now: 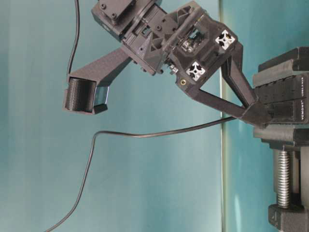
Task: Insert the USB into the front port of the fixed hub.
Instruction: 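Open the right gripper and lift it away from the plug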
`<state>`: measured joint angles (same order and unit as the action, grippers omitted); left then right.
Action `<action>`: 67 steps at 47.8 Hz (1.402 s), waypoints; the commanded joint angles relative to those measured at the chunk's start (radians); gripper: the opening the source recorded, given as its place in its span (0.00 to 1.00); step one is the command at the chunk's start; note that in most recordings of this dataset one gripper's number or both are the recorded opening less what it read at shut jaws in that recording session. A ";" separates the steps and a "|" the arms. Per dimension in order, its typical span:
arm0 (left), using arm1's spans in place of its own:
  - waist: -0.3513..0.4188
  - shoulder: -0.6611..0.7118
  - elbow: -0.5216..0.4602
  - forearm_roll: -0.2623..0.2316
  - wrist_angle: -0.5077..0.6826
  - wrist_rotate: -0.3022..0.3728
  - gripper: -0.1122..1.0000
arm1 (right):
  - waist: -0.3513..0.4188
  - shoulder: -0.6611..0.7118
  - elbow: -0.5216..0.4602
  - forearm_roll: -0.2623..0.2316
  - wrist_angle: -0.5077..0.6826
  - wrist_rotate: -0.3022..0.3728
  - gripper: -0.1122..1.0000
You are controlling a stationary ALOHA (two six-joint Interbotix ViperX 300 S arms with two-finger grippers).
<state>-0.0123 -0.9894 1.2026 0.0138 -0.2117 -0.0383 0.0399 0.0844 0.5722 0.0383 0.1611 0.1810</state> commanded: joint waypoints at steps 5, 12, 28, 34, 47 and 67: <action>0.000 0.005 -0.015 0.002 -0.011 -0.002 0.10 | 0.018 0.002 0.006 0.002 0.006 0.048 0.13; 0.000 0.005 -0.012 0.002 -0.017 -0.002 0.10 | 0.018 -0.005 0.006 -0.002 0.005 0.060 0.13; 0.002 0.005 0.006 0.002 -0.049 -0.014 0.10 | 0.008 -0.014 0.008 -0.005 -0.020 0.060 0.15; 0.002 0.005 0.012 0.002 -0.052 -0.037 0.10 | 0.005 -0.014 0.009 -0.005 -0.044 0.060 0.19; 0.002 0.005 0.012 0.002 -0.052 -0.049 0.10 | -0.009 -0.014 0.011 -0.005 -0.051 0.061 0.38; 0.002 -0.014 0.014 0.002 -0.044 -0.044 0.10 | -0.020 -0.031 0.005 -0.023 -0.044 0.055 0.81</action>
<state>-0.0123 -1.0063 1.2287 0.0138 -0.2531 -0.0844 0.0261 0.0874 0.5921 0.0215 0.1181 0.2316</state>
